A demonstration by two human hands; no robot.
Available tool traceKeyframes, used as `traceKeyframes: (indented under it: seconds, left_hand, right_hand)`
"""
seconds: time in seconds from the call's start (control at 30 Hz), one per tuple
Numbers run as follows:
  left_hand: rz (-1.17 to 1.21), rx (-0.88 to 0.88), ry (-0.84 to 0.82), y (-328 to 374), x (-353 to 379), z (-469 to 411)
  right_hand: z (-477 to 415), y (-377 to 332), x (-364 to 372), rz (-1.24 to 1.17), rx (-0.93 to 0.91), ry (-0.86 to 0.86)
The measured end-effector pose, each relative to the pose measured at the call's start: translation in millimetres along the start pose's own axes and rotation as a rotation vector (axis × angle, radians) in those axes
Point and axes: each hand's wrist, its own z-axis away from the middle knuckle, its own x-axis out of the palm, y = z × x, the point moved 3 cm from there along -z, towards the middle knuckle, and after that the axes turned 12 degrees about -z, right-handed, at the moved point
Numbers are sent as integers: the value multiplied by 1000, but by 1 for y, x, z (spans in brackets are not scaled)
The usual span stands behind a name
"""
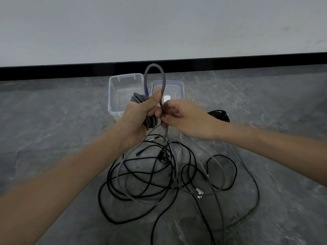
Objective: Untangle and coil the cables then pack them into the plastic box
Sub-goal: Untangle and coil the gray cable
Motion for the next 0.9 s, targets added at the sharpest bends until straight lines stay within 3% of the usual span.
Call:
traceKeyframes:
  seconds: [0.17,0.27,0.37,0.5,0.67,0.8,0.9]
  left_hand:
    - [-94,-40,136,-12,-7,-6]
    - [-168,-16,120,-17,-7,-6]
    - [-232,-4,47,-18,-1,-5]
    - [-193,-105,-133,-18,12,5]
    - [-39,-126,-464,-13,23,26]
    - [132,-98,-589,4,31,31]
    - [230,-5,-535,26,31,27]
  right_hand:
    - [15,-15,2,-28,-57,30]
    - [23,-31,4,-137,-130,-18]
    - [22,-44,2,-240,-207,33]
    - [7,-49,-19,-270,-294,270]
    - [-11,-21,-48,-215,-212,429]
    - [-16,15,-36,-200,-123,382]
    - [-7,33,-15,-189,-68,271]
